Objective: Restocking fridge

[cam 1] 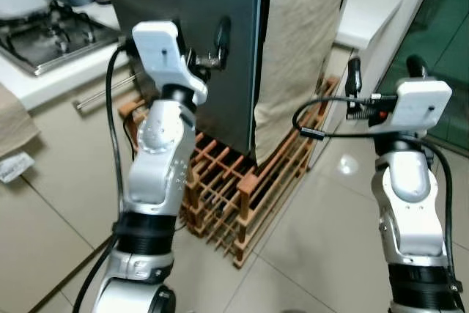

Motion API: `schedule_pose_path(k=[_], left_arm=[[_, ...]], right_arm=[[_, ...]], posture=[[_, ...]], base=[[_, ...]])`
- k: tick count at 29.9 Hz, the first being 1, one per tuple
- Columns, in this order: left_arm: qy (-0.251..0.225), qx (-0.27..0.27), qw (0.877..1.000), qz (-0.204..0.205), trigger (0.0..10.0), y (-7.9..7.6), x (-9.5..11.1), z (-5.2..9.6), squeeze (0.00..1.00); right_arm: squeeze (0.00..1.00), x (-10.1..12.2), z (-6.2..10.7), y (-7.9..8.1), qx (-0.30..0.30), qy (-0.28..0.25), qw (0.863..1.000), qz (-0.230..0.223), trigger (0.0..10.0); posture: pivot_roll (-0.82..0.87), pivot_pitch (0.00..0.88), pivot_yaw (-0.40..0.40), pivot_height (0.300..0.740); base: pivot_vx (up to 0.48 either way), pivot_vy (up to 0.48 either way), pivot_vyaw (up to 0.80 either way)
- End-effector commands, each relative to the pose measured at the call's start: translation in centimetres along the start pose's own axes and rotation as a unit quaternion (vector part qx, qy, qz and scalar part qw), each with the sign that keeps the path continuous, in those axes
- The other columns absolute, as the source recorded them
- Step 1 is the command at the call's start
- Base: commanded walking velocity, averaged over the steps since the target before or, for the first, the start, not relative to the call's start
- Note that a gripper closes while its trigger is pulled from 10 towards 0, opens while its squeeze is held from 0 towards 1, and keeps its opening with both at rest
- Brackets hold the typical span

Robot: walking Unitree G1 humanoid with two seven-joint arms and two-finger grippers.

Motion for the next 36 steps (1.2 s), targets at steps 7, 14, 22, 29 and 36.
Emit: schedule_pose_path(k=[7,14,22,29,36], left_arm=[[0.057,-0.029,0.998,0.014,10.0,-1.3,-3.0,0.1,0.00],[0.068,-0.060,0.996,0.026,10.0,-3.4,-4.0,-1.2,0.00],[0.089,-0.048,0.994,0.031,10.0,-4.1,-5.6,-3.9,0.00],[0.085,-0.084,0.991,0.056,10.0,-5.7,-5.3,-4.7,0.00],[0.089,-0.110,0.986,0.086,10.0,-7.7,-5.7,-4.7,0.00]], right_arm=[[0.20,-3.0,1.8,-0.7,-0.009,0.073,0.997,-0.038,10.0],[0.21,-4.0,2.3,-1.2,-0.014,0.091,0.995,-0.035,10.0],[0.21,-4.2,2.9,-1.1,-0.007,0.104,0.993,-0.059,10.0],[0.21,-4.2,3.8,-1.3,-0.005,0.113,0.992,-0.047,10.0],[0.21,-4.2,4.1,-1.4,-0.007,0.120,0.992,-0.048,10.0]], posture=[[-0.17,0.081,0.020,0.740],[-0.18,0.074,0.035,0.740],[-0.21,0.099,0.039,0.740],[-0.23,0.121,0.041,0.740],[-0.24,0.136,0.046,0.740]], base=[[0.000,0.000,0.00],[0.000,0.000,0.00],[0.000,0.000,0.00],[0.000,0.000,0.00],[0.000,0.000,0.00]])
Point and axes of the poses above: a point about 5 cm out from each wrist's last joint towards the gripper, its own z axis pointing back from the gripper into the wrist, its own x axis along the axis of the wrist's last joint, y = z × x, the point moved 6 cm from there along -z, pointing out of the wrist towards the gripper, and after that the axes turned 6 degrees about -z, right-handed, at the moved point
